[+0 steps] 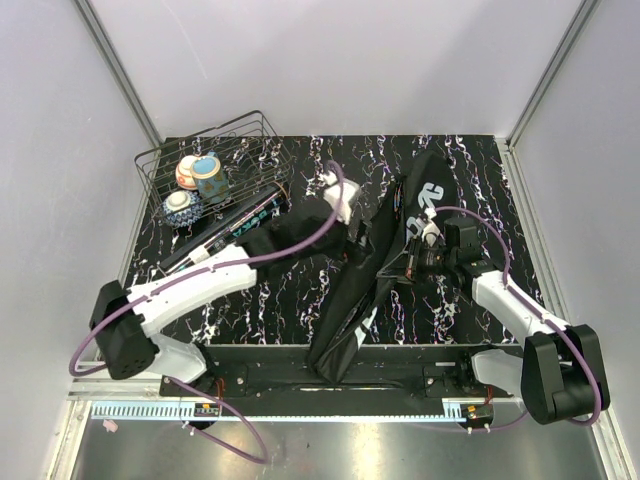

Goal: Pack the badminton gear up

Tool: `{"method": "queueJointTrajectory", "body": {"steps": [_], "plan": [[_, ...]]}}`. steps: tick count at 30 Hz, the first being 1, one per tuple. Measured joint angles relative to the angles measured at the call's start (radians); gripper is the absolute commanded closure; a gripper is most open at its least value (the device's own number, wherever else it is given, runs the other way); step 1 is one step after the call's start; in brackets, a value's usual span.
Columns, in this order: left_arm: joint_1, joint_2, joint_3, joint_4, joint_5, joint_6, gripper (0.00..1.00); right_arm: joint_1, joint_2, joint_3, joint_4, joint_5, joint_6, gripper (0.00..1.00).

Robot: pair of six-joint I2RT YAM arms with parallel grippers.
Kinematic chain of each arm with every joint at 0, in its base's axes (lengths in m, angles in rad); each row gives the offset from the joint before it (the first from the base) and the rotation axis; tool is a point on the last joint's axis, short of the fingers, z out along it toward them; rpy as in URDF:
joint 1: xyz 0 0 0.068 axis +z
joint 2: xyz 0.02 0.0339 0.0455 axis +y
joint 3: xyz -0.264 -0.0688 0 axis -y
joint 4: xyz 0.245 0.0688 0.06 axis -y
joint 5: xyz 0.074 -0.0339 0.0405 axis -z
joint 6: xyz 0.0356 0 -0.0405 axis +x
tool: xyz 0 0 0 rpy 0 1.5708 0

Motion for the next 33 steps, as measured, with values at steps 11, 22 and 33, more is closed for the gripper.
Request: {"method": "queueJointTrajectory", "body": {"steps": [11, 22, 33], "plan": [[0.226, 0.218, -0.108, 0.125, 0.288, -0.103, 0.01, -0.001, -0.004, 0.000, 0.003, -0.006, 0.000, 1.00], [0.267, 0.391, -0.023, 0.195, 0.497, -0.103, 0.75, -0.008, -0.005, 0.000, 0.002, -0.018, -0.005, 1.00], [0.198, 0.317, 0.012, 0.140, 0.463, -0.019, 1.00, -0.008, -0.005, 0.011, -0.021, 0.041, 0.017, 1.00]]}}
